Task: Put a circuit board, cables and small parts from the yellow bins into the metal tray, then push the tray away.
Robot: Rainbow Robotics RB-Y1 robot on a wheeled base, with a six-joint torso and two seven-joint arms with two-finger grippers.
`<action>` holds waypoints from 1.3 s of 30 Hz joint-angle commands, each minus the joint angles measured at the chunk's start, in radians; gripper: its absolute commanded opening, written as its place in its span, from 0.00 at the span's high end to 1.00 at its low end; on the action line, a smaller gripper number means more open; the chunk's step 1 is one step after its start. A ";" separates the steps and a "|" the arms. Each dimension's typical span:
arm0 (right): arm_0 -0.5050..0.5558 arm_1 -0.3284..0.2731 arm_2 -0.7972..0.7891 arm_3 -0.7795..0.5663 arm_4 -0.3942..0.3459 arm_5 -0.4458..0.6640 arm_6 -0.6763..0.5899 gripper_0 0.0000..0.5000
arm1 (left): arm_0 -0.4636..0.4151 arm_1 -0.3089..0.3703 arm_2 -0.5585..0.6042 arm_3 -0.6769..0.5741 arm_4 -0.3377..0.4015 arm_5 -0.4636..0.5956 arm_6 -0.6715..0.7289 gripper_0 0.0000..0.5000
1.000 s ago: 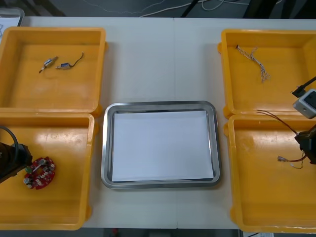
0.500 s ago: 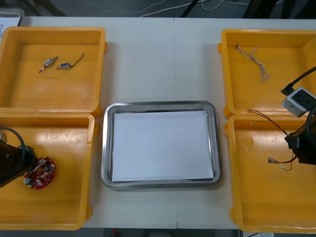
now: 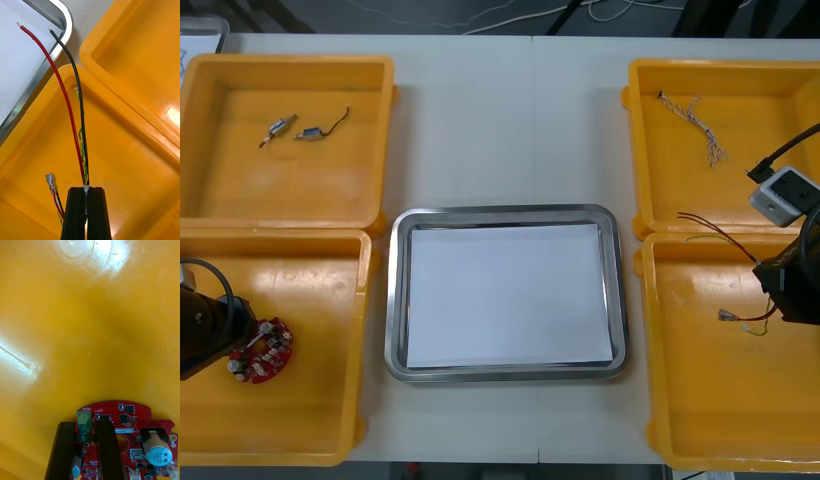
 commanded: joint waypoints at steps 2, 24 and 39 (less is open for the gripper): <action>-0.023 -0.034 0.010 -0.027 -0.005 0.003 -0.038 1.00 | 0.005 -0.017 -0.016 -0.004 -0.020 -0.013 0.042 0.82; -0.023 -0.034 0.010 -0.027 -0.005 0.003 -0.038 1.00 | -0.027 -0.009 0.028 -0.014 0.000 0.053 0.003 0.93; -0.023 -0.034 0.010 -0.027 -0.005 0.003 -0.038 1.00 | -0.025 -0.004 0.028 -0.009 -0.005 0.055 -0.012 0.42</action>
